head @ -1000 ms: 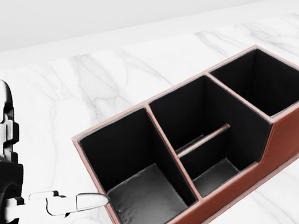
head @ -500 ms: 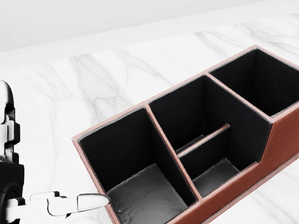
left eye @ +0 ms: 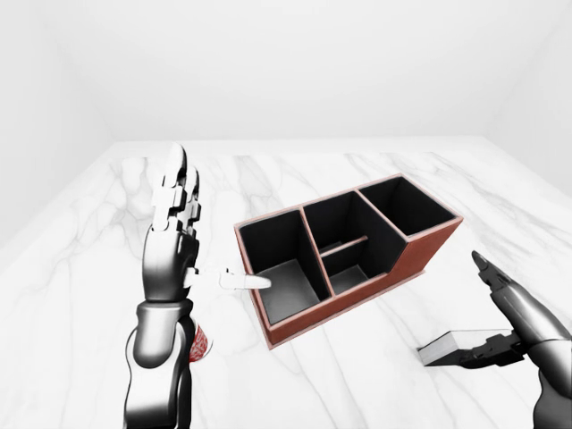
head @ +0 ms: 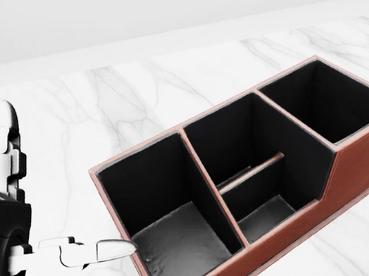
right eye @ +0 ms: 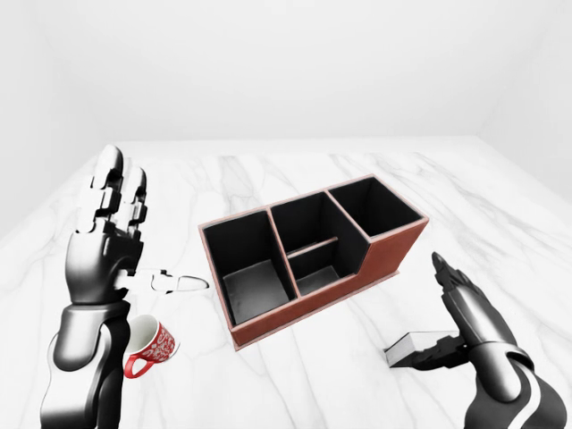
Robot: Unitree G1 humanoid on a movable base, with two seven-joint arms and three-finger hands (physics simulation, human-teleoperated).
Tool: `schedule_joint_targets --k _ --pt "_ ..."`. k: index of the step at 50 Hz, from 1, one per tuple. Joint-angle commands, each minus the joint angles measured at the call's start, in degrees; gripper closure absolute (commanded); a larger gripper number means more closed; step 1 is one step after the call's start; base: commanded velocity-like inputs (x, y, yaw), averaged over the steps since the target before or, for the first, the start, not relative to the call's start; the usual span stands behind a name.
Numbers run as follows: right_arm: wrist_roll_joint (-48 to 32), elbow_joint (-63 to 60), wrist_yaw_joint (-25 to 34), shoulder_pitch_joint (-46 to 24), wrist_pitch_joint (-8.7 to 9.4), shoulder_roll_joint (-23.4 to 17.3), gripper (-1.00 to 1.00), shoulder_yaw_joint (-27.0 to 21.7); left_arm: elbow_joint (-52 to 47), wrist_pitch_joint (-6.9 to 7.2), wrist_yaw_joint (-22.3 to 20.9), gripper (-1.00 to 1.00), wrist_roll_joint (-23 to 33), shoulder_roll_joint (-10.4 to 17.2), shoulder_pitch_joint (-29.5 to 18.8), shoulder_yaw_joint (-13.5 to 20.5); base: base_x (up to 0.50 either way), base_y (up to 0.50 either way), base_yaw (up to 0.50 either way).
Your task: Pick up the book and place it in the back compartment of the caddy.
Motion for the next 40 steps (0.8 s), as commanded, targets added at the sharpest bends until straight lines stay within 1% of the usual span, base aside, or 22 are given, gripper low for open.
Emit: schedule_joint_targets --k 1,40 --pt "0.09 1.19 0.00 0.10 0.00 -0.74 -1.00 -0.82 0.09 0.00 -0.01 -1.00 0.14 -0.07 0.19 -0.21 0.00 0.00 0.00" --pt "0.72 5.93 0.00 -0.04 0.00 -2.39 -1.00 -3.15 0.07 0.00 -0.12 -1.00 0.42 -0.16 0.59 -0.47 0.00 0.00 0.00"
